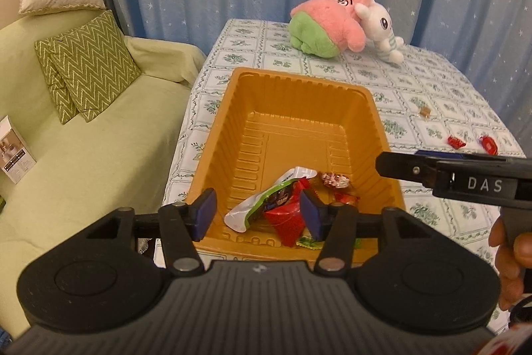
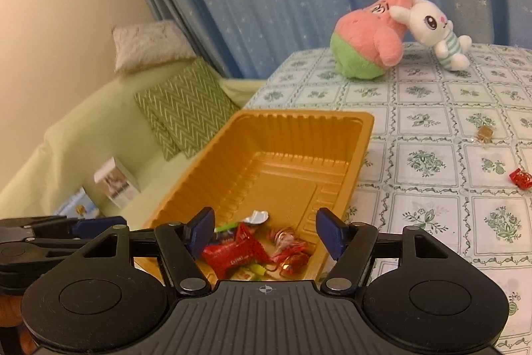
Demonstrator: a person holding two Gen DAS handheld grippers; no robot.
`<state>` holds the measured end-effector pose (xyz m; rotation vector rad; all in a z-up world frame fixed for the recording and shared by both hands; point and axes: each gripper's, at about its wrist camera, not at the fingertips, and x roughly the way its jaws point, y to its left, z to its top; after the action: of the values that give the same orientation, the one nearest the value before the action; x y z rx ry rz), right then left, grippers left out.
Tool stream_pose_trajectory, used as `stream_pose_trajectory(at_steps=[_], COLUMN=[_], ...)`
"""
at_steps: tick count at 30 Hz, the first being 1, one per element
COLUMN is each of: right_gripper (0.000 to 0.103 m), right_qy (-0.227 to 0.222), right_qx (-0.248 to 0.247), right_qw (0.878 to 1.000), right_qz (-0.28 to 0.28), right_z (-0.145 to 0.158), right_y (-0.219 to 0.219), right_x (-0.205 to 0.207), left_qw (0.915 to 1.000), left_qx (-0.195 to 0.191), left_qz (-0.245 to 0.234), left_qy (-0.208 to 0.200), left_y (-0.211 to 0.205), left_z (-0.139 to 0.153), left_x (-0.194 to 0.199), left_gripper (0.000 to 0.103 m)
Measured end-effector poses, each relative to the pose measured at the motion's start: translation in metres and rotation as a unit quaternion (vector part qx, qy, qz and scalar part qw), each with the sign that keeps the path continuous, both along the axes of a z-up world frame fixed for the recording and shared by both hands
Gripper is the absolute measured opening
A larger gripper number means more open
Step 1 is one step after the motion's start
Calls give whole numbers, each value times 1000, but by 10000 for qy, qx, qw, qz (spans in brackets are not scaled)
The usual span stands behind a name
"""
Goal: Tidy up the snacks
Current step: 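Open both tools to drop the red candies into the orange tray, then move both open tools back toward the clear packet and small red candies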
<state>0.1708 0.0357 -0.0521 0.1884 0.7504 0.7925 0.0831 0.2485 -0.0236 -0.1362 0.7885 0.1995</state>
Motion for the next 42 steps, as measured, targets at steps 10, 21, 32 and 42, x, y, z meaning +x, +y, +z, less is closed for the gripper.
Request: stream_pose_trajectory(at_steps=[10, 21, 32, 42], right_gripper=[67, 67, 67, 67], right_qy=[131, -470, -182, -66], right_qx=[-371, -1153, -1108, -1008], right_qw=[9958, 9823, 9708, 9644], right_qz=[-830, -1397, -2120, -2445], right_z=[-1, 4, 6, 3], right_y=[-68, -149, -231, -270], right_x=[-24, -70, -86, -92], left_qw=[9998, 9975, 9957, 9942], left_qx=[-41, -509, -529, -444], left_qz=[-35, -94, -596, -897], left_qy=[-201, -479, -465, -389], left_y=[-33, -93, -163, -201], left_z=[17, 29, 32, 29], left_x=[-18, -44, -41, -36], left_gripper=[67, 82, 85, 86])
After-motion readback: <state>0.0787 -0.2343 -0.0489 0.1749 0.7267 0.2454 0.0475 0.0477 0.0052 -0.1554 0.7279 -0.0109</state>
